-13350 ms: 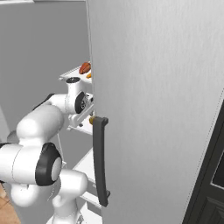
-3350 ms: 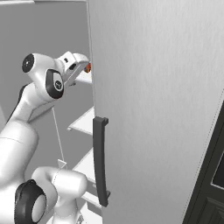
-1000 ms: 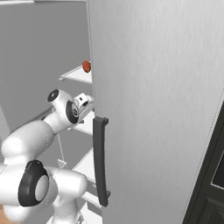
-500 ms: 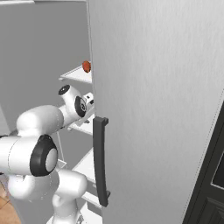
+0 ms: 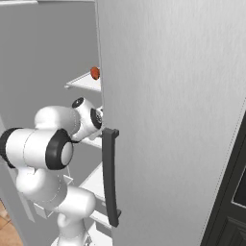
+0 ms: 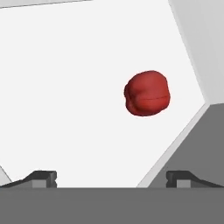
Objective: Take the bell pepper and squash from the second highest rack and move them to the highest rack where the carrot and sweet potato are located, to maximize freezer space. Close the freezer door after rearranging.
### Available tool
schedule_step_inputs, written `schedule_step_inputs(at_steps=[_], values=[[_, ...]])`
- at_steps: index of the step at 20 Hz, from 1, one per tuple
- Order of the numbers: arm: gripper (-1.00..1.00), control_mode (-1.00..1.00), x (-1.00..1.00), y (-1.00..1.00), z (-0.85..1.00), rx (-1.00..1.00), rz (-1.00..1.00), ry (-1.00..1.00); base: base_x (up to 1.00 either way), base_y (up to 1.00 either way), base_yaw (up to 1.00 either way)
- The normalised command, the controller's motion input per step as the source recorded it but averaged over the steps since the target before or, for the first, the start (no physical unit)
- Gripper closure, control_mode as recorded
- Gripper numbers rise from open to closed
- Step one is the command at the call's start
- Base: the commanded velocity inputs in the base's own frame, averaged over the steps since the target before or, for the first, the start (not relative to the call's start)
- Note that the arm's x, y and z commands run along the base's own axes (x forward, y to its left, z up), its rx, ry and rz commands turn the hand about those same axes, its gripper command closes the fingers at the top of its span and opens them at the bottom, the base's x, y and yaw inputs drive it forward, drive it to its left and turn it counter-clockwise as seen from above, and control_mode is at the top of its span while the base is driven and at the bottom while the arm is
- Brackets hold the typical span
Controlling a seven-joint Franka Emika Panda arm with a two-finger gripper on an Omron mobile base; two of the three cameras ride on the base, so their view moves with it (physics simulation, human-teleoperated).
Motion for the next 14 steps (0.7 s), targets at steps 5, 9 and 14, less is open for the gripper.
schedule_step_inputs(at_steps=[5, 9, 14], values=[[-1.0, -1.0, 0.37, -0.16, -0.12, 0.0, 0.0, -0.08, 0.0, 0.0, 0.0], [-1.0, -1.0, 0.29, -0.13, -0.1, 0.0, 0.0, -0.08, 0.0, 0.0, 0.0], [-1.0, -1.0, 0.29, -0.07, -0.15, 0.0, 0.0, -0.02, 0.0, 0.0, 0.0]])
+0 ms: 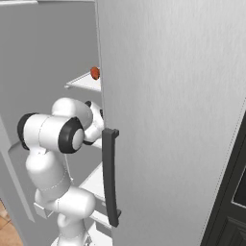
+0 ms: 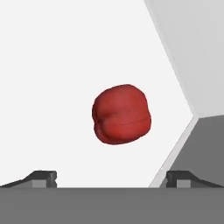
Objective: Take the bell pepper and squash from the second highest rack and move them to the highest rack where the carrot and sweet potato are located, to maximize freezer space. Close the freezer door after rearranging.
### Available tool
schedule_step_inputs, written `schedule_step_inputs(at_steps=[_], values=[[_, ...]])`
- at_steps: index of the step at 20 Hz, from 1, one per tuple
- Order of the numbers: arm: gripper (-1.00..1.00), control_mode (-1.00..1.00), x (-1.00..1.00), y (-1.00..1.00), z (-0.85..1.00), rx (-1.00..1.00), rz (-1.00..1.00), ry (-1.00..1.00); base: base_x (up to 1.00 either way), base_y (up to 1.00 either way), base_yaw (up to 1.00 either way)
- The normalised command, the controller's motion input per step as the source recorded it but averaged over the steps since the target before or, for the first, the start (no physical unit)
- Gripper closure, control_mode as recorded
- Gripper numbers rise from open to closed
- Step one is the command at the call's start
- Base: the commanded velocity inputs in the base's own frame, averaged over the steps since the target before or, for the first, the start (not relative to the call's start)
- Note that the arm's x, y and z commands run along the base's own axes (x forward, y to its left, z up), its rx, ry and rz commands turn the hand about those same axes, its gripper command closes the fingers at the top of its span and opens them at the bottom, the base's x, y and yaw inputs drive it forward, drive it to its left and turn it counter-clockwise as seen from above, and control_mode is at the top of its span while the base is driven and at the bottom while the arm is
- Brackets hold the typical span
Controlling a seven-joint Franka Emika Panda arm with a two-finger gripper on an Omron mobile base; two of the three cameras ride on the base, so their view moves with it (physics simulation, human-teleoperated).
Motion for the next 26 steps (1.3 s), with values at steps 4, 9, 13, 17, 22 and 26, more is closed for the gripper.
schedule_step_inputs(at_steps=[4, 9, 13, 17, 22, 26], values=[[-1.0, -1.0, 0.38, -0.01, -0.18, 0.0, 0.0, 0.0, 0.0, 0.0, 0.0], [-1.0, -1.0, 0.4, 0.0, -0.13, 0.0, 0.0, 0.0, 0.0, 0.0, 0.0], [-1.0, -1.0, 0.35, 0.0, -0.15, 0.0, 0.0, 0.0, 0.0, 0.0, 0.0], [-1.0, -1.0, 0.26, 0.0, -0.22, 0.0, 0.0, 0.0, 0.0, 0.0, 0.0], [-1.0, -1.0, 0.03, -0.03, -0.28, 0.0, 0.0, 0.0, 0.0, 0.0, 0.0], [-1.0, -1.0, 0.0, -0.11, -0.33, 0.0, 0.0, 0.0, 0.0, 0.0, 0.0]])
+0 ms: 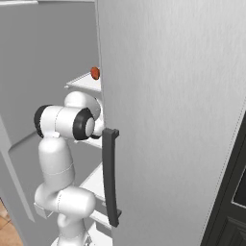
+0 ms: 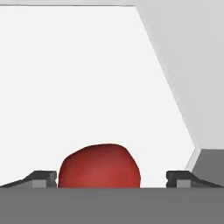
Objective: Take the bell pepper and squash from the second highest rack and move them to the highest rack where the carrot and sweet potato are located, to maximize freezer space. Close the freezer door after rearranging.
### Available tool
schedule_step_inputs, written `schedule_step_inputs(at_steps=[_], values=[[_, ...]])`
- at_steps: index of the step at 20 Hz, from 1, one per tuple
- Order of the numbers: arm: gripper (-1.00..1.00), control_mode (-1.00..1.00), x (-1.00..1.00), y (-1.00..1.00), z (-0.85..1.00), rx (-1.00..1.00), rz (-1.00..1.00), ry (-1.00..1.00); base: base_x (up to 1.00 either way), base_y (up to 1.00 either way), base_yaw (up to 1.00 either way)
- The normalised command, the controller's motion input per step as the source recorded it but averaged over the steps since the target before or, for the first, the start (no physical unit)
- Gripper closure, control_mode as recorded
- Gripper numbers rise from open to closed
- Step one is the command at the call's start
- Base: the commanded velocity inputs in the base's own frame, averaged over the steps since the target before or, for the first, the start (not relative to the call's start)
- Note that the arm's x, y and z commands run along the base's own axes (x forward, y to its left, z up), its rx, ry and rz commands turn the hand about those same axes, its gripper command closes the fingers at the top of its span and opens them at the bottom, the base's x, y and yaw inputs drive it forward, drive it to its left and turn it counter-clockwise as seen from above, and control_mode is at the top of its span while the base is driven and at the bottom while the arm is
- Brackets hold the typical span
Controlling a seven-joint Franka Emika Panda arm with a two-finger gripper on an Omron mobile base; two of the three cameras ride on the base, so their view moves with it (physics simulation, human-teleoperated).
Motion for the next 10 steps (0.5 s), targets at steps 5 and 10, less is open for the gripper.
schedule_step_inputs(at_steps=[5, 10], values=[[1.0, -1.0, -0.01, -0.24, -0.35, 0.0, 0.0, 0.0, 0.0, 0.0, 0.0], [1.0, -1.0, 0.0, -0.2, -0.36, 0.0, 0.0, 0.02, 0.0, 0.0, 0.0]])
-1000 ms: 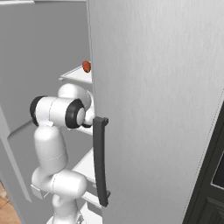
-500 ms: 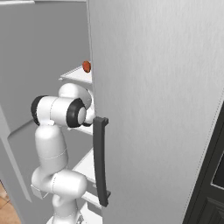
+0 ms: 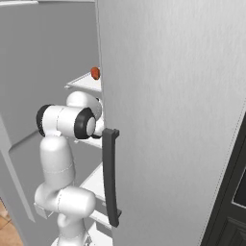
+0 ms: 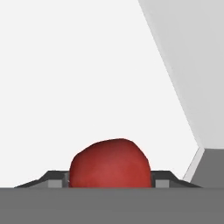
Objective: Take the bell pepper and squash from the second highest rack and move them to the highest rack where the carrot and sweet potato are located, to maximize freezer space. Close the freezer door after rearranging.
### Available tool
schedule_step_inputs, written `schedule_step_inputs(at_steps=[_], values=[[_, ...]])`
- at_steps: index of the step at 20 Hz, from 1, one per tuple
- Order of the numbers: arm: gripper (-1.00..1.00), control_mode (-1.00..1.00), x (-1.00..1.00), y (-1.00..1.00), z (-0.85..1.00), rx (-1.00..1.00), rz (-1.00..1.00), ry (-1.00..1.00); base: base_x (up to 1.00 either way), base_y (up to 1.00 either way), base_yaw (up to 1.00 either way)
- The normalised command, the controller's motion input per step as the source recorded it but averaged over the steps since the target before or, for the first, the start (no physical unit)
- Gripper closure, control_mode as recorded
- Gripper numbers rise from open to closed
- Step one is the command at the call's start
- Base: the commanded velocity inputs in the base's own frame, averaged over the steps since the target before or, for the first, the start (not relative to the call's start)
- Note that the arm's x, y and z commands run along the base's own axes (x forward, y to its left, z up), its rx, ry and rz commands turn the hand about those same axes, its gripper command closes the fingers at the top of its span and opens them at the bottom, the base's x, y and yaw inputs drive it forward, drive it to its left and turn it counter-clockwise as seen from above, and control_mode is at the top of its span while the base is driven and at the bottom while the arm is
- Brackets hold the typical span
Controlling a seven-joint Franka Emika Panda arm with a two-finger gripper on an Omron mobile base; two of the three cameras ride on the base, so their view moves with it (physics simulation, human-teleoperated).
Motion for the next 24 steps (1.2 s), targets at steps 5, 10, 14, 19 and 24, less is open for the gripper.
schedule_step_inputs(at_steps=[5, 10, 14, 19, 24], values=[[1.0, -1.0, -0.17, -0.07, -0.31, 0.0, 0.0, 0.01, 0.0, 0.0, 0.0], [1.0, -1.0, -0.75, 0.05, -0.16, 0.0, 0.0, -0.19, 0.0, 0.0, 0.0], [1.0, -1.0, -0.87, 0.12, -0.01, 0.0, 0.0, -0.16, 0.0, 0.0, 0.0], [1.0, -1.0, -0.86, 0.22, 0.27, 0.0, -0.03, -0.01, 0.0, 0.0, 0.0], [1.0, -1.0, -0.7, 0.16, 0.85, 0.01, -0.04, 0.04, 0.0, 0.0, 0.0]])
